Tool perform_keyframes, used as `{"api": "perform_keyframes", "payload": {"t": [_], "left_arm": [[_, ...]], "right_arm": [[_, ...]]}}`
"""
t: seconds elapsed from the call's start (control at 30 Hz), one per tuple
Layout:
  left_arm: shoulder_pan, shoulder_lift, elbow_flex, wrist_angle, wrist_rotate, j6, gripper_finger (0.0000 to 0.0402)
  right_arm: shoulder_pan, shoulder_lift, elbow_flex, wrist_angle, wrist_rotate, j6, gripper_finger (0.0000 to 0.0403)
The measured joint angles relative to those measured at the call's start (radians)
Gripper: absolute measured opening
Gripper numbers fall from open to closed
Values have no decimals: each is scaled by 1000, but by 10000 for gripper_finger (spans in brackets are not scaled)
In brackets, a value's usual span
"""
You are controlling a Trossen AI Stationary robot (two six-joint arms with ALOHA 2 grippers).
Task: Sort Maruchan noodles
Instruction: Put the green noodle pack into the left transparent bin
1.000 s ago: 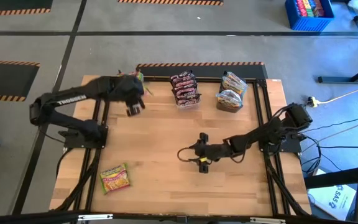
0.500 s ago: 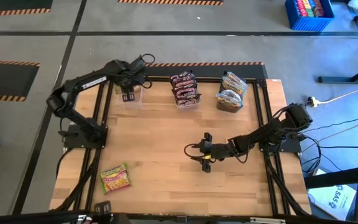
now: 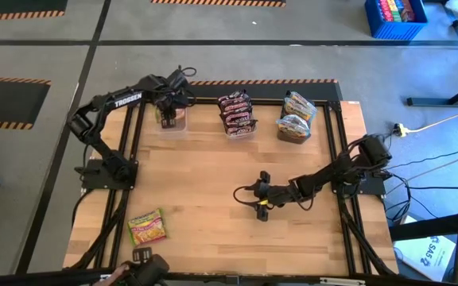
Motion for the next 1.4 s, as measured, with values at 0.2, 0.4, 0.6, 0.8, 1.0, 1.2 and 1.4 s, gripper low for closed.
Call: {"api": "perform_keyframes", "payload": {"t": [0.2,0.4,0.6,0.8,1.0,1.2,1.4], "left_arm": [[0,0,-91,116,2,18,130],[0,0,-125,145,-38,3,161],[-14,0,-100,120,-102,-27,185],[-43,-21,-65,98,-202,-30,186],[-58,-67,-64,94,-198,-56,186],[-88,-155,-64,85,-203,-135,186],[-226,-312,-64,28,-66,-345,186]], "right_arm": [[0,17,0,52,0,-2,254],[0,17,0,52,-17,-1,254],[0,17,0,67,-27,0,254],[0,17,1,85,-27,0,254],[0,17,1,86,-56,1,254],[0,17,1,107,-67,1,254],[0,17,31,107,-105,18,254]]}}
